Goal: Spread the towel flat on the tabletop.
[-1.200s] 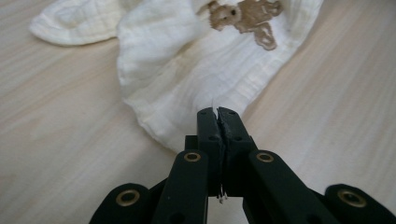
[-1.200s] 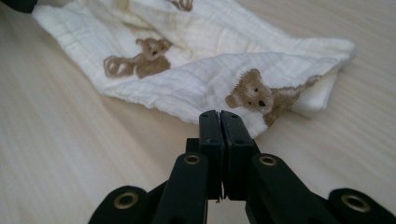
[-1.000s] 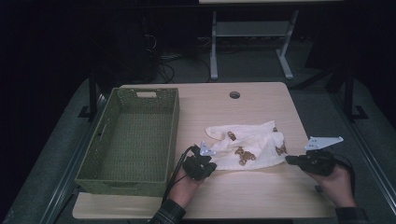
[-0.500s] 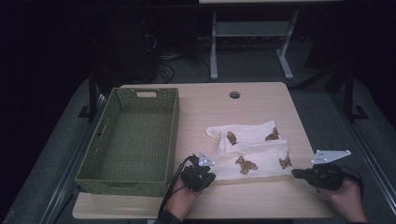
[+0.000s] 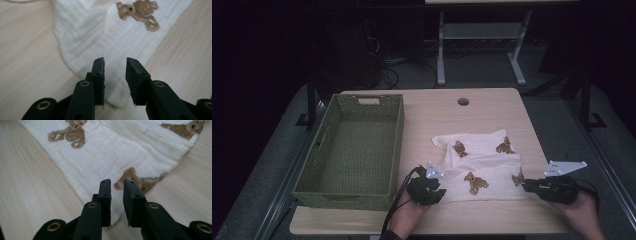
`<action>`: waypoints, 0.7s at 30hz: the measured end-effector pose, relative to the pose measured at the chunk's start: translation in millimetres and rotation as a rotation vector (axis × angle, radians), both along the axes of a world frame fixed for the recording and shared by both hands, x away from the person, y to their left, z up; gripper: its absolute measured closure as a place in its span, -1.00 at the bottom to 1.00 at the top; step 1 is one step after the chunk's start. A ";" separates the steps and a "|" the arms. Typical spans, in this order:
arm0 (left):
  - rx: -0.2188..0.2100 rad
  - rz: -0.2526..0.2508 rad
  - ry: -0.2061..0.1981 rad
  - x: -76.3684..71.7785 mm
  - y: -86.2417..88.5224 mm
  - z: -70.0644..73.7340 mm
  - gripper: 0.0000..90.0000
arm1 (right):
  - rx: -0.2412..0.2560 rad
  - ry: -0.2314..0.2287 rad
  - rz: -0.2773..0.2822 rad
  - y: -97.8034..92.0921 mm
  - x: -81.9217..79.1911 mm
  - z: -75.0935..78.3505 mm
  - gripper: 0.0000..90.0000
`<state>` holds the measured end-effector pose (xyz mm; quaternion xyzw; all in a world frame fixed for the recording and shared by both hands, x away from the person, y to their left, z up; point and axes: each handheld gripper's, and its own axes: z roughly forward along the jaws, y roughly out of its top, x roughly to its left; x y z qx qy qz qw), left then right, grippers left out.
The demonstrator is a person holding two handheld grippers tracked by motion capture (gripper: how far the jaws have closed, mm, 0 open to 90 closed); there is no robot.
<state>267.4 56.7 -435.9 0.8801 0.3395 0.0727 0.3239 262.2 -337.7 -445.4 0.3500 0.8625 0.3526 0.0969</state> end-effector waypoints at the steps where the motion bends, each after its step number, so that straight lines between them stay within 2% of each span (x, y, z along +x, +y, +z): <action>1: 0.000 0.000 0.000 0.0 0.0 0.0 0.48 | 0.000 0.000 0.000 0.0 0.0 0.0 0.69; 12: -0.026 0.023 -0.036 40.3 -7.8 6.6 0.47 | 0.018 -0.031 -0.005 5.5 35.6 8.4 0.68; 15: -0.011 0.028 -0.042 58.1 -14.3 6.6 0.47 | 0.026 -0.046 -0.003 5.8 52.6 13.6 0.68; 16: -0.011 0.028 -0.042 58.1 -14.3 6.6 0.47 | 0.026 -0.046 -0.003 5.8 52.6 13.6 0.68; 17: -0.020 0.034 -0.046 67.7 -16.1 6.8 0.45 | 0.030 -0.045 -0.007 6.9 61.7 15.1 0.68; 18: -0.020 0.034 -0.046 67.7 -16.1 6.8 0.43 | 0.030 -0.045 -0.007 6.9 61.7 15.1 0.68; 21: -0.005 0.053 -0.068 80.9 -18.3 7.4 0.42 | 0.038 -0.043 -0.011 9.2 76.1 17.4 0.68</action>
